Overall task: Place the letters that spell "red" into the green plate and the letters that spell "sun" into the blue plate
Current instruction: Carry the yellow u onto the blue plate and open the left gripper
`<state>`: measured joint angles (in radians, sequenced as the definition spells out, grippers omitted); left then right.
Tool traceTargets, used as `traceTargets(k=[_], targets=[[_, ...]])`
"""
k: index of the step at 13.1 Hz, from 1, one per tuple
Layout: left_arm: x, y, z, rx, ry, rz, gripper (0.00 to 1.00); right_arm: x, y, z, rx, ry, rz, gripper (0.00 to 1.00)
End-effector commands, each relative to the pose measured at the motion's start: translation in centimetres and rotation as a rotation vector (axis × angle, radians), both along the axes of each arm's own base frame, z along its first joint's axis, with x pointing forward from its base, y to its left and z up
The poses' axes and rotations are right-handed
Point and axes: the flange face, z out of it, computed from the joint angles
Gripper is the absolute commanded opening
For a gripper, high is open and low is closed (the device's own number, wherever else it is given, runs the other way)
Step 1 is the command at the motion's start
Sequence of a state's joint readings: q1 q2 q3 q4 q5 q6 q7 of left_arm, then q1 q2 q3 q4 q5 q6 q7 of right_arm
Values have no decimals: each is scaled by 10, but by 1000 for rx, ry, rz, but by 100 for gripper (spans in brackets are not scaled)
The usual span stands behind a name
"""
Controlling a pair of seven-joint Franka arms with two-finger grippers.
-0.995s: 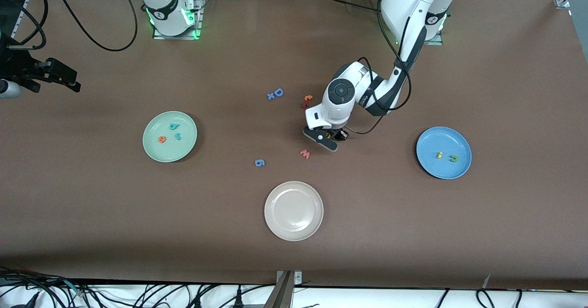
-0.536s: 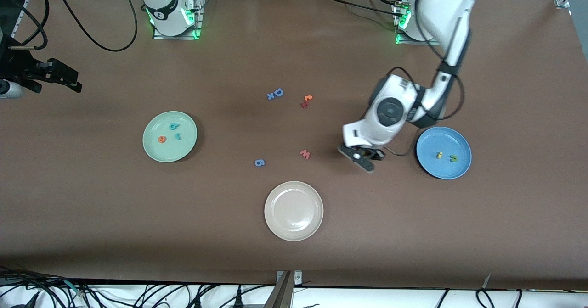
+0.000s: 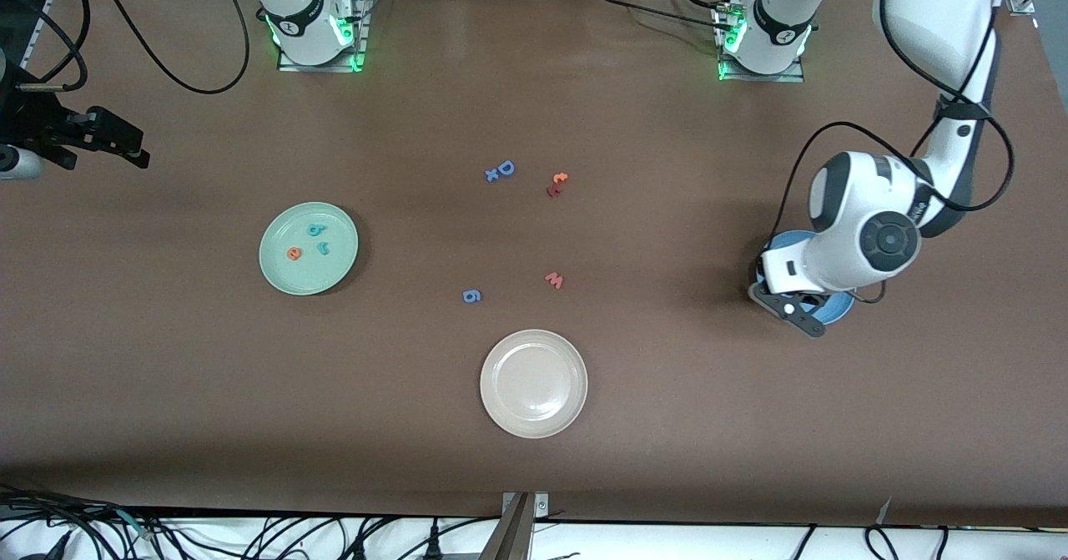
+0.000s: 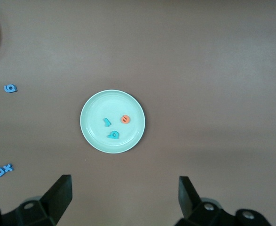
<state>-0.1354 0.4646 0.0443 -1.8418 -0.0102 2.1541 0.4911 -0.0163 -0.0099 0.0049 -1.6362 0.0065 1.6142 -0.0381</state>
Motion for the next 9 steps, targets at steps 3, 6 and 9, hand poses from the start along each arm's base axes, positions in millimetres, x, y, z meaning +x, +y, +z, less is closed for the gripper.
traceTargets(k=[3,6,9], targets=[[-6,38,-15,2,48,164,9,-1,1,1,12,-9,5,100],[-10,42,-39,25,82,266,11,-1,0,1,13,-8,3,100],[-7,35,-52,30,76,284,12,-1,0,1,13,-9,3,100]])
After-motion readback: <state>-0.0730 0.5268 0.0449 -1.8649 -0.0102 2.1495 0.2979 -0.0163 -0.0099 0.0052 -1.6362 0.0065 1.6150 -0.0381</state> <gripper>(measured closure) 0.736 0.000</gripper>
